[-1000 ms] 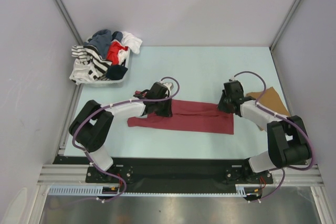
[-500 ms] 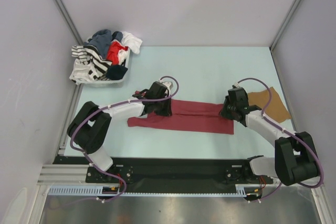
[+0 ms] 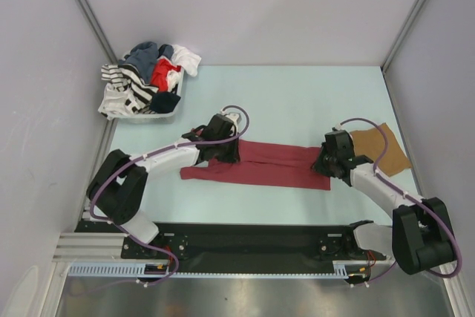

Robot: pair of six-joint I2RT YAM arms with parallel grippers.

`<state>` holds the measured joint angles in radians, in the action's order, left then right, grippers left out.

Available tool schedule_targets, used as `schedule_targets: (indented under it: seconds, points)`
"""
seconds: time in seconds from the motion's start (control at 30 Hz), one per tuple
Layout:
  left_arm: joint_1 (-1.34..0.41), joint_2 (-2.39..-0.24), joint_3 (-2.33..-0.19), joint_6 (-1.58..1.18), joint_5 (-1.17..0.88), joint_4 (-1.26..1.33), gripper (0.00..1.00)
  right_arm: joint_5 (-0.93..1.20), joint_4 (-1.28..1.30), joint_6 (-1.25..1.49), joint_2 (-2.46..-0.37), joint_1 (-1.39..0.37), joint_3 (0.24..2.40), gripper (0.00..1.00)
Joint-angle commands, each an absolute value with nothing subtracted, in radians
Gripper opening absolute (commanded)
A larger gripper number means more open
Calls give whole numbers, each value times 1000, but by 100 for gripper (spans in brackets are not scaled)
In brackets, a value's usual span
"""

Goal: Fold and stack the tank tops

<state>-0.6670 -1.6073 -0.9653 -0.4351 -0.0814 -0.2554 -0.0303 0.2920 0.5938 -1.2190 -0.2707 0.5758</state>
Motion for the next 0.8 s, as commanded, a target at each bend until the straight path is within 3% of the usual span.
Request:
schedule_targets:
  seconds: [0.0,0.4,0.53,0.77]
  points:
    - [-683,-1546,-1011,-422,-32,-284,18,-58,310,614,-1158,-270,603,23]
    - [-696,-1687,-1149,-460,-108,-238,16,-51,304,609,-1291,-247,723,20]
    - [-696,-1727,-1094,-475,-92,-215,14,-58,293,663,-1312,-206,660,12]
    - [-698,-1681,-945,-554,-40,-127,13,-34,219,712,-1327,-187,572,11]
